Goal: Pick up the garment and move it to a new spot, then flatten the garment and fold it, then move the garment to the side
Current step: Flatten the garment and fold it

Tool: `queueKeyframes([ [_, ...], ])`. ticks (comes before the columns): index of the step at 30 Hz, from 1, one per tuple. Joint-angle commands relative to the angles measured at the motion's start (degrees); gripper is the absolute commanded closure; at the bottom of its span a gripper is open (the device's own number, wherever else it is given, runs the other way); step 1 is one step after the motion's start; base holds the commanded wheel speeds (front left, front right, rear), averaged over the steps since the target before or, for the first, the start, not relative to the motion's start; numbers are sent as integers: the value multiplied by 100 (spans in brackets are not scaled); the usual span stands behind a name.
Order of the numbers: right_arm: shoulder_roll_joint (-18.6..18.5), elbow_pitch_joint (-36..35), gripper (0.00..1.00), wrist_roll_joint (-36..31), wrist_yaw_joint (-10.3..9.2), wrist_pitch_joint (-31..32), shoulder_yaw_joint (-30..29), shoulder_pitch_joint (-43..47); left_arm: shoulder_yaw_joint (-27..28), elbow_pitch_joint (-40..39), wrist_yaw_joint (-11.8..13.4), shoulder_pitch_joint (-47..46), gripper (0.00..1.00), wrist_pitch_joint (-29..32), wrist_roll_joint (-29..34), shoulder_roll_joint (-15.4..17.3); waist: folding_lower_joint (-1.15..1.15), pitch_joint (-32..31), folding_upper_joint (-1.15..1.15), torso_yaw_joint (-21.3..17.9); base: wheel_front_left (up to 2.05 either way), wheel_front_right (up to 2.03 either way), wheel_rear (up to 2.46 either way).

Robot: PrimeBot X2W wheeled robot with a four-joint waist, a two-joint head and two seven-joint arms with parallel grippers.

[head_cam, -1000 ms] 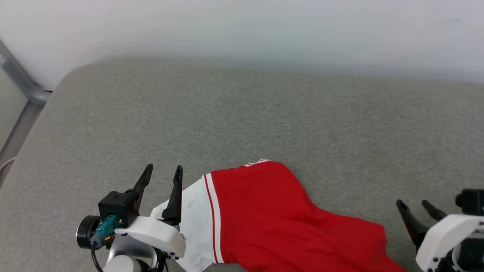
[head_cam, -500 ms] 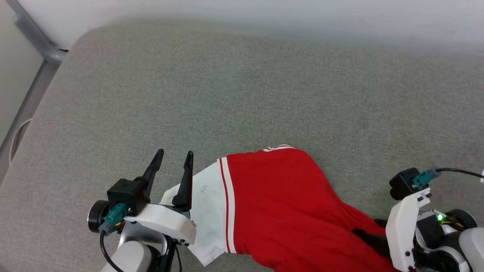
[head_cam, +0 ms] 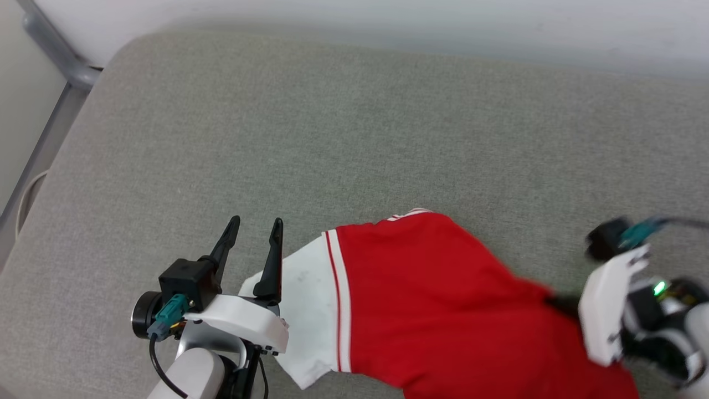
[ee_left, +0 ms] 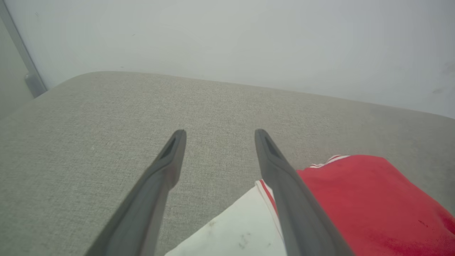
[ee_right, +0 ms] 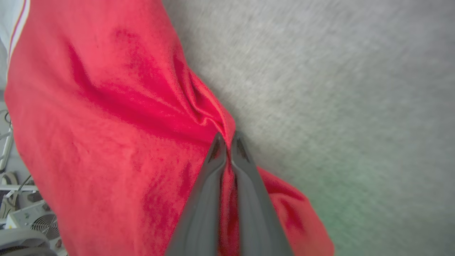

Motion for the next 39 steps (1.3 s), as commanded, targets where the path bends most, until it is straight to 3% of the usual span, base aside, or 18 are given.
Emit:
queueKeyframes([
  [1, -89, 3, 100, -58, -12, -126, -151, -209, 6, 10, 5, -7, 0, -24, 7, -6, 0, -76, 0, -45, 0, 0, 0],
  [10, -199, 333, 100, -644, -11, -729, -1543, -804, -4, 15, 57, 168, 0, 4, -29, 56, 0, -402, 0, -315, 0, 0, 0],
  [14, 175, 589, 100, -1029, -9, -792, -2380, -247, -20, -15, 90, 260, 0, 34, -50, 71, 0, -518, 0, -428, 0, 0, 0],
  [18, 776, 691, 100, -1229, -9, -930, -3093, 596, -19, -32, 110, 350, 0, 89, -97, 113, 0, -605, 0, -557, 0, 0, 0],
  [23, 1477, 825, 100, -1389, -9, -1198, -3398, 1424, -11, -91, 157, 418, 0, 177, -103, 183, 0, -669, 0, -710, 0, 0, 0],
  [24, 1584, 809, 90, -1423, -9, -1289, -3401, 1489, -4, -108, 157, 432, 0, 197, -107, 205, 0, -675, 0, -743, 0, 0, 0],
  [25, 1687, 795, 51, -1430, -8, -1388, -3408, 1533, -4, -125, 171, 445, 0, 218, -110, 222, 0, -686, 0, -770, 0, 0, 0],
  [26, 1765, 774, 0, -1470, -8, -1500, -3421, 1567, -9, -139, 176, 453, 0, 232, -111, 240, 0, -696, 0, -786, 0, 0, 0],
  [36, 2166, -32, 0, -2143, -9, -3676, -3521, 1566, -48, -220, 208, 560, 0, 357, -149, 333, 0, -873, 0, -807, 0, 0, 0],
  [39, 2245, -207, 0, -2270, -8, -4015, -3441, 1622, -37, -235, 233, 587, 0, 364, -149, 358, 0, -903, 0, -813, 0, 0, 0],
])
